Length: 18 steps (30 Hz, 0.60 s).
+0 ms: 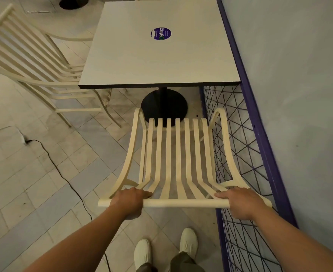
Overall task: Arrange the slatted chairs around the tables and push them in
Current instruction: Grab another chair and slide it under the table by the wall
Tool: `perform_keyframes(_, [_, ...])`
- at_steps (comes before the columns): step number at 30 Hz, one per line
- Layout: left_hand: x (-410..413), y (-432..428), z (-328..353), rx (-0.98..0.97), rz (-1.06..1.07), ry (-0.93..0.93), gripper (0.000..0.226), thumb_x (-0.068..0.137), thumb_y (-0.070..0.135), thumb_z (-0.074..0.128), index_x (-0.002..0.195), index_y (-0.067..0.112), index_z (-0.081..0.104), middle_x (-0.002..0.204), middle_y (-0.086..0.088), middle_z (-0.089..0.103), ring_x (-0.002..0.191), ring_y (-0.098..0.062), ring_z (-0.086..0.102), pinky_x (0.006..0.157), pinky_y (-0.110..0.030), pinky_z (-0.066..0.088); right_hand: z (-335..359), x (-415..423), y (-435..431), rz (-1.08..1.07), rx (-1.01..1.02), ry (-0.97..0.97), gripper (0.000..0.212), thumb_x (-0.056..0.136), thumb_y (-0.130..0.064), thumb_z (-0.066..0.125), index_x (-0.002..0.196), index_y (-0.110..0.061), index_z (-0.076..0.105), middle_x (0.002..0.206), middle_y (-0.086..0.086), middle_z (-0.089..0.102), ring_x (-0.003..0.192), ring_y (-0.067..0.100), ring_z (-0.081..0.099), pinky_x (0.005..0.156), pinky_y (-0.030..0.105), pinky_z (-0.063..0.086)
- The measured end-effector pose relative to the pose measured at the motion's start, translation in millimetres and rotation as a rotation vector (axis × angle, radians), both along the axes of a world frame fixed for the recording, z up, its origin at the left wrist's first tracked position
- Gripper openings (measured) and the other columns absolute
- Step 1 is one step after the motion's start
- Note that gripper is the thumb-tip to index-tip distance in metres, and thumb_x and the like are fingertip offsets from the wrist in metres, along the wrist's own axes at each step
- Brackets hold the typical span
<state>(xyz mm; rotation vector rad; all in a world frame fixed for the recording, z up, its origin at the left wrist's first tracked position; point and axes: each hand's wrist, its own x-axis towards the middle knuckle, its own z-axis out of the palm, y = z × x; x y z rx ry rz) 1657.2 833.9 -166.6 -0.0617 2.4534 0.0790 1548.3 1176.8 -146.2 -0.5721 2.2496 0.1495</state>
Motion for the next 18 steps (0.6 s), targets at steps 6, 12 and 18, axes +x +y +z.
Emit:
perform_keyframes(6, [-26,-2,-2,0.029,0.023,0.024,0.065,0.090,0.018,0.068,0.144,0.047,0.046,0.123,0.008,0.064,0.105,-0.017,0.063,0.090,-0.038,0.056,1,-31,-4,-0.011,-0.012,0.034,0.071,0.085,-0.017,0.058,0.143,-0.054,0.038,0.126,-0.008,0.058,0.103,0.015,0.058,0.084,0.031,0.047])
perform_keyframes(12, [-54,-10,-6,0.054,0.062,0.041,0.065,0.089,0.018,0.070,0.142,0.049,0.048,0.117,0.010,0.066,0.098,-0.014,0.064,0.087,-0.037,0.058,0,-57,-10,-0.007,-0.019,0.057,0.068,0.085,-0.020,0.057,0.142,-0.052,0.040,0.122,-0.006,0.059,0.095,0.014,0.056,0.077,0.029,0.043])
perform_keyframes(18, [-77,-19,-5,0.069,0.083,0.068,0.063,0.089,0.021,0.068,0.142,0.050,0.049,0.117,0.013,0.064,0.092,-0.011,0.061,0.082,-0.030,0.056,-3,-79,-16,-0.029,-0.042,0.070,0.067,0.084,-0.019,0.058,0.141,-0.052,0.043,0.120,-0.006,0.058,0.091,0.014,0.053,0.081,0.030,0.047])
